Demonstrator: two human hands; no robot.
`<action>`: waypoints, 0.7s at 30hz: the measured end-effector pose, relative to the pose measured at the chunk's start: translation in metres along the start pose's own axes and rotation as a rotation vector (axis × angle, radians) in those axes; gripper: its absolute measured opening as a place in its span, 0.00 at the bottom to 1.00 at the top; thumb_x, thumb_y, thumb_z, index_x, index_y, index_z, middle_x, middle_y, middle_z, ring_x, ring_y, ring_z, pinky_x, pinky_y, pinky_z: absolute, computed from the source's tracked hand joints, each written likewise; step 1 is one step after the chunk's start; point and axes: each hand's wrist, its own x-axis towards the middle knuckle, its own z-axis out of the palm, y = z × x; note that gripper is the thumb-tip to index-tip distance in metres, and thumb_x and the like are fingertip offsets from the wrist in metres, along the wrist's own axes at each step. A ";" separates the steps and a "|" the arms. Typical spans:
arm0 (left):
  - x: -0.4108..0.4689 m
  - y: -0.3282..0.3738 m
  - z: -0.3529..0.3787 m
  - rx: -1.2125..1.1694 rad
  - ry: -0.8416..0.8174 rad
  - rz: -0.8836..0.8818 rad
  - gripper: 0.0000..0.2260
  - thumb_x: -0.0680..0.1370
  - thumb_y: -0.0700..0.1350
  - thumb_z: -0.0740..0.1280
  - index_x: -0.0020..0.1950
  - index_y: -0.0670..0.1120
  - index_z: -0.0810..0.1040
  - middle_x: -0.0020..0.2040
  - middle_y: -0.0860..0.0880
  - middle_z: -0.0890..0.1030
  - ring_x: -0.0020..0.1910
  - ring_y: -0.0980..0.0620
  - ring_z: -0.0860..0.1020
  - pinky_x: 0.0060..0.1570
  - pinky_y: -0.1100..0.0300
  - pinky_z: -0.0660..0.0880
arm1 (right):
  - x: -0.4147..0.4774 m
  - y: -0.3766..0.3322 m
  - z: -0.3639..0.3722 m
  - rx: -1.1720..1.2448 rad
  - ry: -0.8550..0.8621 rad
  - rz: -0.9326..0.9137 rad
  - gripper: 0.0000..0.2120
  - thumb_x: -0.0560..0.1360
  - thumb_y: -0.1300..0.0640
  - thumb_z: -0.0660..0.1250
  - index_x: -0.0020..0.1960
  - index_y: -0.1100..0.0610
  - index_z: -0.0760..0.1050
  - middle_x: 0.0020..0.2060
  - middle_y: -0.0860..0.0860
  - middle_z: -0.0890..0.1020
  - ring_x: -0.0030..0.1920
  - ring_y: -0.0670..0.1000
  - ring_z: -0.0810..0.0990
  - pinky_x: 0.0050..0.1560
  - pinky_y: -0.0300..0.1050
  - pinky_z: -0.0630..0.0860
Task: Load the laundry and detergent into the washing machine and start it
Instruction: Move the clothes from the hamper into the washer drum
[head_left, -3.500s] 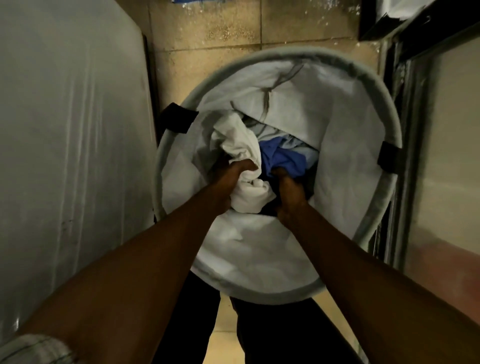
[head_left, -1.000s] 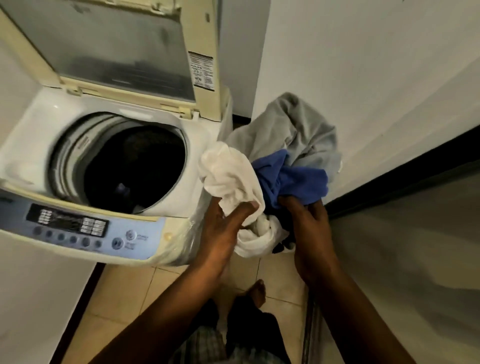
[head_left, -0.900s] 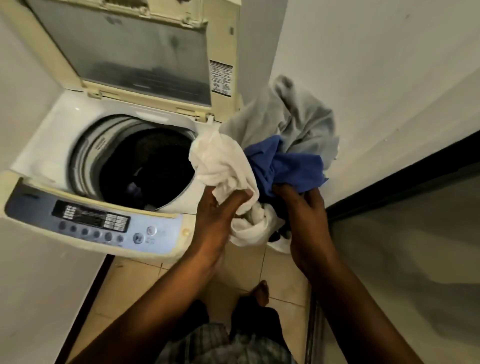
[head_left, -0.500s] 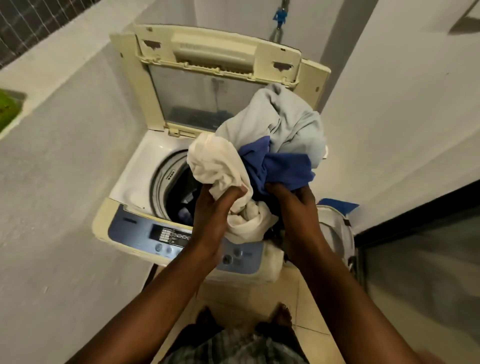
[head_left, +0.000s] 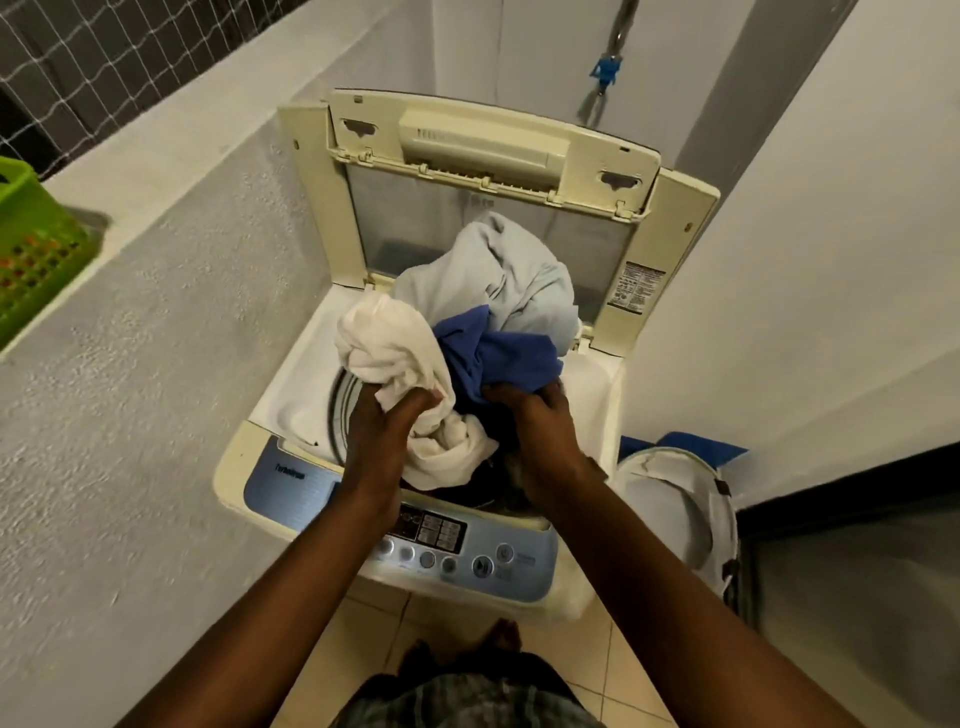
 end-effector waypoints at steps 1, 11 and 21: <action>0.003 -0.003 -0.002 0.004 0.020 -0.006 0.12 0.72 0.40 0.74 0.51 0.54 0.84 0.50 0.51 0.87 0.51 0.53 0.85 0.55 0.52 0.80 | 0.004 0.002 0.001 -0.005 -0.015 -0.001 0.21 0.75 0.64 0.71 0.67 0.53 0.76 0.56 0.51 0.87 0.56 0.52 0.87 0.58 0.50 0.83; 0.043 -0.033 -0.023 0.132 -0.010 -0.120 0.17 0.66 0.48 0.75 0.55 0.54 0.84 0.54 0.46 0.87 0.58 0.42 0.84 0.64 0.42 0.78 | 0.039 0.026 0.003 -0.029 0.011 0.150 0.30 0.65 0.61 0.74 0.68 0.60 0.76 0.59 0.59 0.86 0.58 0.60 0.85 0.59 0.55 0.83; 0.098 -0.045 -0.050 0.423 -0.100 -0.205 0.20 0.61 0.49 0.73 0.53 0.56 0.82 0.52 0.54 0.85 0.53 0.50 0.82 0.51 0.55 0.78 | 0.059 0.034 0.011 -0.182 0.103 0.223 0.14 0.72 0.70 0.72 0.52 0.54 0.81 0.50 0.58 0.87 0.48 0.56 0.86 0.47 0.51 0.84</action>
